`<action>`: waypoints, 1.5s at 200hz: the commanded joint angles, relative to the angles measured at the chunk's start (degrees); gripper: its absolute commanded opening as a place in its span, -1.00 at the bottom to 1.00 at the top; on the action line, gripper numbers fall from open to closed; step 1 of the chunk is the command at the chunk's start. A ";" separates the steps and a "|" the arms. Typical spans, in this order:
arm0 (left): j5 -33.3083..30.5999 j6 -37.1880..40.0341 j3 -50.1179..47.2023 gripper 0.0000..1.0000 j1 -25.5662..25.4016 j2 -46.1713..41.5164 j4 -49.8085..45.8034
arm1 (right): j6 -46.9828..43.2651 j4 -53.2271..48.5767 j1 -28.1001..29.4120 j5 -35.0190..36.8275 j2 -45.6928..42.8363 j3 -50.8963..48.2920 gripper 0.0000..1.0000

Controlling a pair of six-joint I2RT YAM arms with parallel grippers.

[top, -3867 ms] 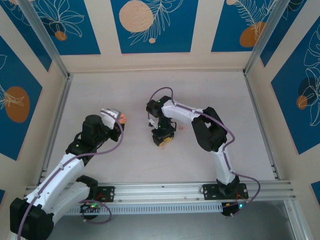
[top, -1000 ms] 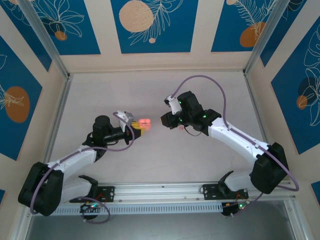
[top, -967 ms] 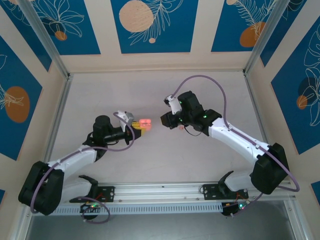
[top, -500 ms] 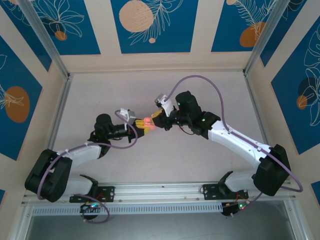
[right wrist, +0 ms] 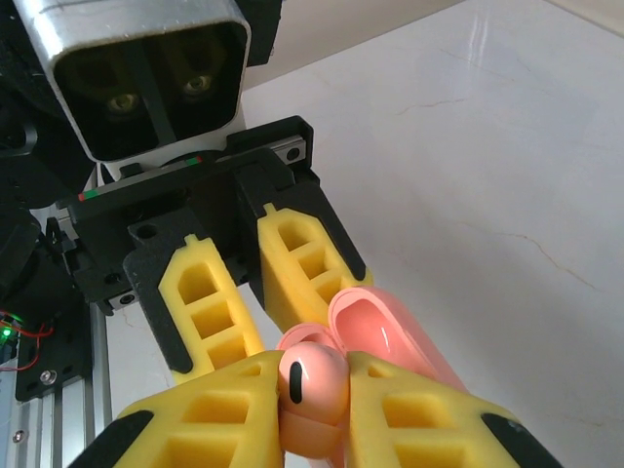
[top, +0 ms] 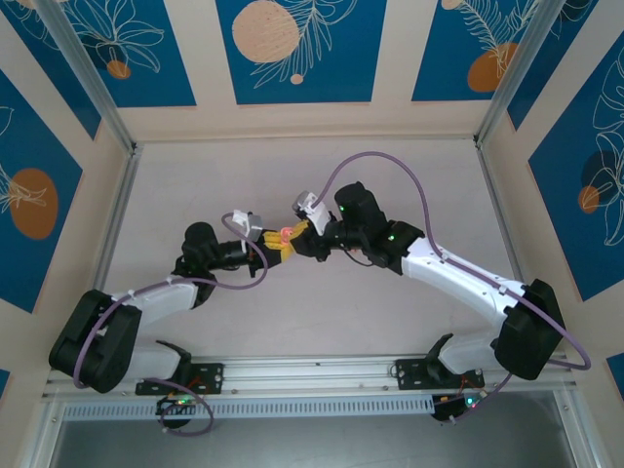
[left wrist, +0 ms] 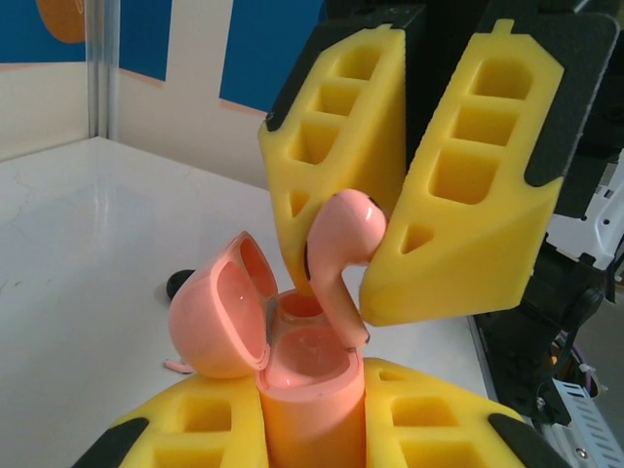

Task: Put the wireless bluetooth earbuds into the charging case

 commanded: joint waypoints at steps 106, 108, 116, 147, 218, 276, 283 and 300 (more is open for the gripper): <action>2.40 -1.85 2.36 -0.67 -0.49 -1.74 3.99 | -4.72 -1.27 1.51 -5.36 2.16 2.07 -0.59; 2.40 -1.84 2.36 -0.68 -0.49 -1.74 3.99 | -4.81 -1.45 1.57 -5.58 2.14 2.07 -0.59; 2.48 -1.79 2.34 -0.67 -0.49 -1.74 3.99 | -5.22 -2.06 1.59 -6.42 2.28 2.24 -0.59; 2.40 -1.75 2.36 -0.68 -0.49 -1.99 3.90 | -5.50 -4.13 1.42 -9.02 3.12 2.77 -0.56; 0.79 0.50 2.02 -0.67 -0.51 -2.09 3.68 | -2.19 -4.26 -2.43 -13.43 3.87 2.10 -0.52; -0.32 1.96 2.17 -0.68 -0.52 -1.66 5.42 | -0.50 -2.76 -5.40 -19.51 4.23 1.10 -0.52; -0.32 2.11 2.32 -0.67 -0.49 -1.52 5.44 | -0.53 -2.69 -5.53 -19.74 4.31 1.03 -0.51; -0.15 3.10 2.54 -0.67 -0.49 -1.56 4.61 | -0.65 -2.76 -5.71 -20.36 4.51 1.10 -0.50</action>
